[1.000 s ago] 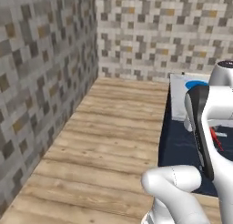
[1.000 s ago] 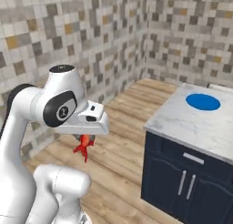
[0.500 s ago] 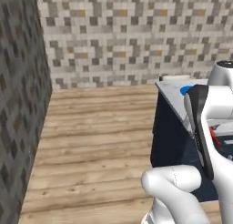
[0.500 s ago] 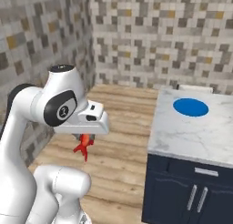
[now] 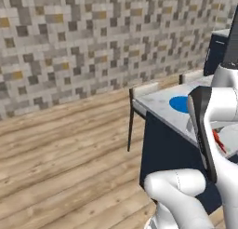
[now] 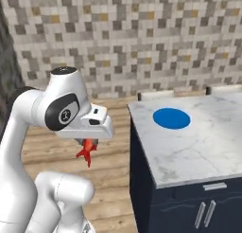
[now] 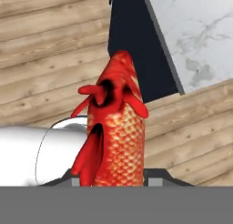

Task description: Take the fish from the fridge and place it on the digital scale on the counter by the fridge. Wait a few seconds for a reading, then move it to the plate on the dining counter.

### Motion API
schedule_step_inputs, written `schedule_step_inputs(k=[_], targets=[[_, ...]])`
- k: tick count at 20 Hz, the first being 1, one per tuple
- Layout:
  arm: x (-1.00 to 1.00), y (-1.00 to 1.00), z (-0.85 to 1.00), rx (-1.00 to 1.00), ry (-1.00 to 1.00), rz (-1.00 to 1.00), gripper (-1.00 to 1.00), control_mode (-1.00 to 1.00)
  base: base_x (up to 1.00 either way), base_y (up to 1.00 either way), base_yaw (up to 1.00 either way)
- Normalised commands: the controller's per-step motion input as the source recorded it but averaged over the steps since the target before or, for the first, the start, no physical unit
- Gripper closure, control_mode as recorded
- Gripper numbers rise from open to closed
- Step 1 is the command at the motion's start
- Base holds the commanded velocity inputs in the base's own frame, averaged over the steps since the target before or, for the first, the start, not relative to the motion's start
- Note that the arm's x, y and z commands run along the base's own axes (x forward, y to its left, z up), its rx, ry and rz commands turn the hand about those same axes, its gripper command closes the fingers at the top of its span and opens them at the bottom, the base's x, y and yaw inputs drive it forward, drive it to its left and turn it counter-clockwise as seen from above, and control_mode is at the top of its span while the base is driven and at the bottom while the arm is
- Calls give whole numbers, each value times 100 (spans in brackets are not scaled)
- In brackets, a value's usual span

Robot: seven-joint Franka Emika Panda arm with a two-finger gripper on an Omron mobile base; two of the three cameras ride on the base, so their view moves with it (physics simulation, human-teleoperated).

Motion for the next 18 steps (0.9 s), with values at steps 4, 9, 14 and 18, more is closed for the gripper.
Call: schedule_step_inputs(k=[4, 9, 14, 18], targets=[[0, 0, 0, 0, 0, 0, 100, 100, 100, 66, -71], [0, 0, 0, 0, 0, 0, 100, 100, 67, 50, -82], [0, 0, 0, 0, 0, 0, 100, 100, 30, 29, -94], [0, 0, 0, 0, 0, 0, 100, 100, 64, 51, -78]])
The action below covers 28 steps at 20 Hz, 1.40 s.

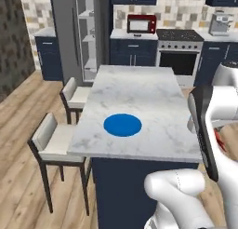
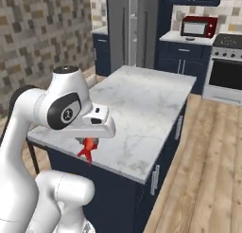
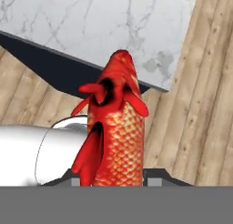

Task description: Take the fish from the fridge and place it on the digital scale on the counter by the fridge. Wait a few seconds for a reading, then move it to the plate on the dining counter.

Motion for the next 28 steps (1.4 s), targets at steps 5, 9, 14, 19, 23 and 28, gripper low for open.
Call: schedule_step_inputs(k=[5, 9, 14, 19, 23, 28], targets=[[0, 0, 0, 0, 0, 0, 100, 100, 54, 68, -24], [0, 0, 0, 0, 0, 0, 100, 100, 24, 88, -11], [0, 0, 0, 0, 0, 0, 100, 100, 81, 47, -42], [0, 0, 0, 0, 0, 0, 100, 100, 65, 16, -27], [0, 0, 0, 0, 0, 0, 100, 100, 0, 0, 0], [1, 4, 0, 0, 0, 0, 100, -100, 0, 0, 0]])
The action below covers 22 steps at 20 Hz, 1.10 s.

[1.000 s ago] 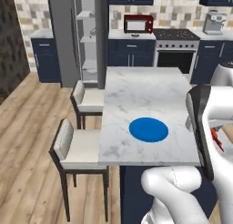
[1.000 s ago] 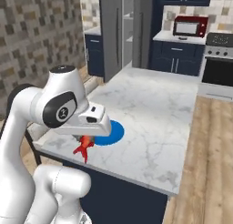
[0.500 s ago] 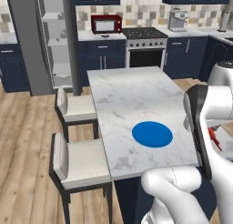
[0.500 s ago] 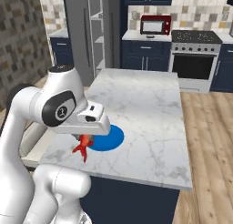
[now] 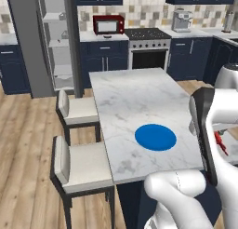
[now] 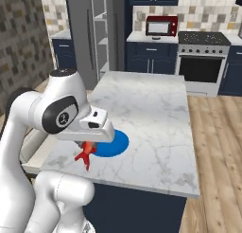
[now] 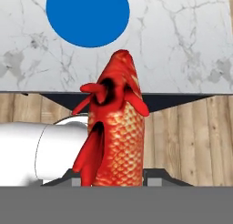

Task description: Take the fish from the fridge and place it on the digital scale on the counter by the fridge. Wait a few seconds for a reading, then move it to the plate on the dining counter.

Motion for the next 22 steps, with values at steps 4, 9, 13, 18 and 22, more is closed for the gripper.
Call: schedule_step_inputs(k=[4, 9, 13, 18, 22], targets=[[69, 55, -38, 9, 1, 8, 100, -100, 0, 0, 0], [100, 50, -48, 14, 9, 31, 100, -100, 0, 0, 0], [100, 33, -48, -4, 12, 4, 100, -100, 0, 0, 0], [100, 13, -41, -9, 8, 0, 100, -100, 0, 0, 0], [100, 0, -78, -3, 15, 0, 100, -100, 0, 0, 0]])
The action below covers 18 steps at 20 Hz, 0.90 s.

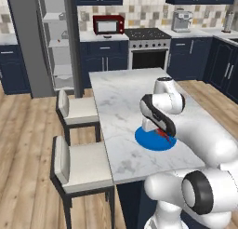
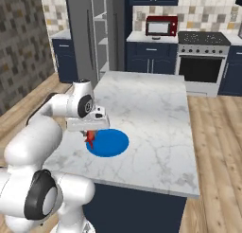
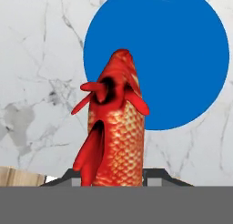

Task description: Take the fish from the fridge and place it on the digital scale on the counter by the fridge. Wait a few seconds for a reading, then move it to the plate on the dining counter.

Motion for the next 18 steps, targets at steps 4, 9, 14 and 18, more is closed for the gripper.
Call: schedule_step_inputs(k=[4, 9, 14, 18], targets=[[100, 0, -83, 0, 16, 0, 100, -100, 0, 0, 0], [41, -7, -4, 0, 16, 0, 100, -100, 0, 0, 0], [0, -35, 14, 8, 12, 6, 100, -100, 0, 0, 0], [0, -14, -45, 8, 14, 5, 100, -100, 0, 0, 0]])
